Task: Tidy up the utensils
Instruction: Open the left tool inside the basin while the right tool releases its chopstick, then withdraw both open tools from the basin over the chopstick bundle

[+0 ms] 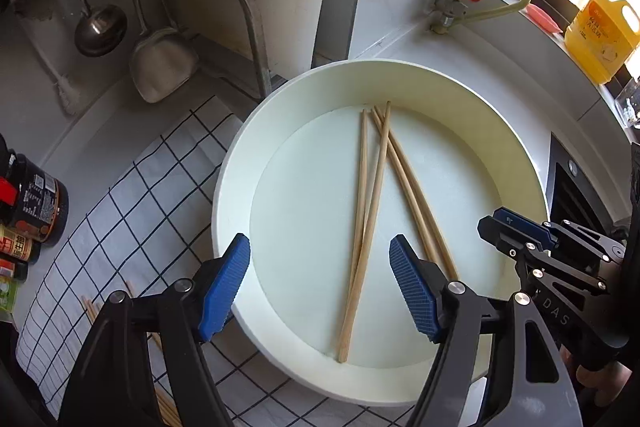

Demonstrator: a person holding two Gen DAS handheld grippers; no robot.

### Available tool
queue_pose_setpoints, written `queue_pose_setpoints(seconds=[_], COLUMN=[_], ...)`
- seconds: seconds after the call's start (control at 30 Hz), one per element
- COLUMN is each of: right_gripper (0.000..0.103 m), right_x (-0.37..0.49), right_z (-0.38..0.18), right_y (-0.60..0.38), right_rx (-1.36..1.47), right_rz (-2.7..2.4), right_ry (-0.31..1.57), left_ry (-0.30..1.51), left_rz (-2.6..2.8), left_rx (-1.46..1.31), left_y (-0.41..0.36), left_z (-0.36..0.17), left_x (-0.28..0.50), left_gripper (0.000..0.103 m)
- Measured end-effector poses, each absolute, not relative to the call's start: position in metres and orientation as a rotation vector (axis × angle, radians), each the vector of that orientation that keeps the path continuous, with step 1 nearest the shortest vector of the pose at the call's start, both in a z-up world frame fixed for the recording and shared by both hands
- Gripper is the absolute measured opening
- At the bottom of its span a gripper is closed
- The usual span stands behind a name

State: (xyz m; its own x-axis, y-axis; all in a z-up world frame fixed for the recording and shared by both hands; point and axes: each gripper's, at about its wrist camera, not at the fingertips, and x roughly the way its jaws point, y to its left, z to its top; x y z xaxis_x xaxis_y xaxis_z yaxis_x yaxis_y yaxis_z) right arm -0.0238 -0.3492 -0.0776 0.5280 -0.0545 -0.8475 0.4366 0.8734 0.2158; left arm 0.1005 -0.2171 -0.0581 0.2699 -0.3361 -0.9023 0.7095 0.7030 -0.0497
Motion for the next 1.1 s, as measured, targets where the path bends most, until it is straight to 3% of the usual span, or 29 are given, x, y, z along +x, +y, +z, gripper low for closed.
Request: queue_pose_setpoints(seconds=[0.57,0.73,1.1], right_gripper=[0.029,0.040,0.046], right_x=[-0.061,-0.066,-0.068], right_z=[-0.047,-0.040,-0.041], right_y=[-0.287,-0.269,-0.230], right_rx=[0.362,0.339,0.295], right_rz=[-0.237,-0.217,-0.158], right_ry=[0.936,0.931,0.974], left_ry=[1.047,1.049,1.062], left_rz=[-0.684,-0.663,-0.607], left_rx=[0.347,0.325,0.260], left_y=[-0.144,-0.121,-0.076], left_z=[-0.036,-0.035,-0.036], left_x=[0.056,0.046,0.035], left_gripper=[0.073,0.073,0.075])
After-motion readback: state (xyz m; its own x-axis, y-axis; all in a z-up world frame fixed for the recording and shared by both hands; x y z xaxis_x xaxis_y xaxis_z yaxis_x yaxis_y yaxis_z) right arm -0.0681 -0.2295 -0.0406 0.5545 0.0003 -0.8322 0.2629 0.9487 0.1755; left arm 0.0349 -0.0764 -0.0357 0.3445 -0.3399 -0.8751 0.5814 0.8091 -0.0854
